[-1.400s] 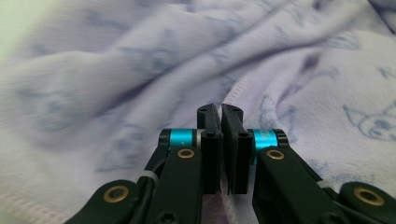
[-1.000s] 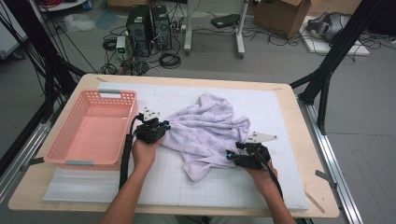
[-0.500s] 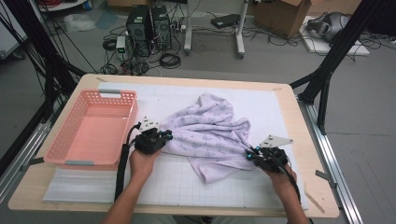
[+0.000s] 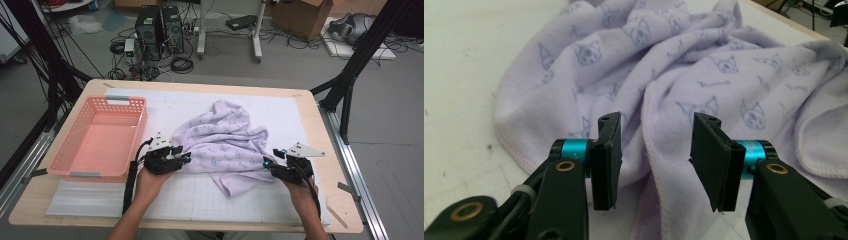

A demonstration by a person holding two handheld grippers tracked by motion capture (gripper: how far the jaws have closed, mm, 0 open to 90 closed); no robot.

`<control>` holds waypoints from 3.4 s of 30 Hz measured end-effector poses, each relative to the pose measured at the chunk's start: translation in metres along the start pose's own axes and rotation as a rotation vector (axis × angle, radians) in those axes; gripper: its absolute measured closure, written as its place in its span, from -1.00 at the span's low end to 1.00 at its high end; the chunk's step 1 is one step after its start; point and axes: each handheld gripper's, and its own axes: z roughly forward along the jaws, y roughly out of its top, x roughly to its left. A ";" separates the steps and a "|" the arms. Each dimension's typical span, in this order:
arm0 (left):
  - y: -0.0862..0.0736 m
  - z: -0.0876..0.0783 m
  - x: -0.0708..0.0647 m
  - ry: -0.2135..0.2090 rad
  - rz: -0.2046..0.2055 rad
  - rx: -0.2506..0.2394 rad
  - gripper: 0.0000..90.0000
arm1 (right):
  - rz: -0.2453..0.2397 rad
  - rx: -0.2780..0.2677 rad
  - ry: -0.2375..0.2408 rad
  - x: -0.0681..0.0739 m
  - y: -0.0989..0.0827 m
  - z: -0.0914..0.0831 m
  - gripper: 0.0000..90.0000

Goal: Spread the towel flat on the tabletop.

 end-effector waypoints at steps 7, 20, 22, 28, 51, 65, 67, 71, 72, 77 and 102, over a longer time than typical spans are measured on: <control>0.008 0.007 0.004 0.017 0.012 -0.024 0.19 | -0.006 0.073 0.241 0.043 0.002 0.030 0.11; 0.006 0.012 0.007 0.013 0.000 0.000 0.19 | -0.124 0.192 0.277 0.055 -0.017 0.027 0.89; 0.006 0.013 0.007 0.009 -0.004 0.001 0.19 | -0.111 0.181 0.258 0.043 -0.026 0.009 0.89; 0.005 0.016 0.005 0.003 -0.005 0.001 0.17 | -0.058 0.165 0.166 0.010 -0.052 -0.039 0.89; 0.007 0.065 -0.022 -0.089 0.051 0.161 0.67 | -0.040 0.202 0.099 0.018 -0.018 0.034 0.38; -0.021 0.005 -0.027 -0.117 0.057 0.144 0.95 | -0.111 0.231 0.307 0.038 -0.038 -0.014 0.90; -0.024 -0.001 -0.027 -0.117 0.059 0.153 0.95 | -0.114 0.238 0.340 0.039 -0.039 -0.021 0.88; -0.018 -0.003 -0.027 -0.056 0.035 0.125 0.62 | -0.100 0.174 0.350 0.034 -0.032 -0.029 0.48; -0.016 -0.001 -0.026 -0.027 0.031 0.118 0.45 | -0.079 0.141 0.331 0.030 -0.027 -0.029 0.45; -0.005 0.016 -0.009 0.030 -0.032 0.112 0.04 | -0.031 0.047 0.157 0.000 -0.004 -0.016 0.36; 0.062 0.082 0.054 0.301 0.004 0.056 0.91 | 0.032 0.133 0.041 -0.038 0.008 0.054 0.14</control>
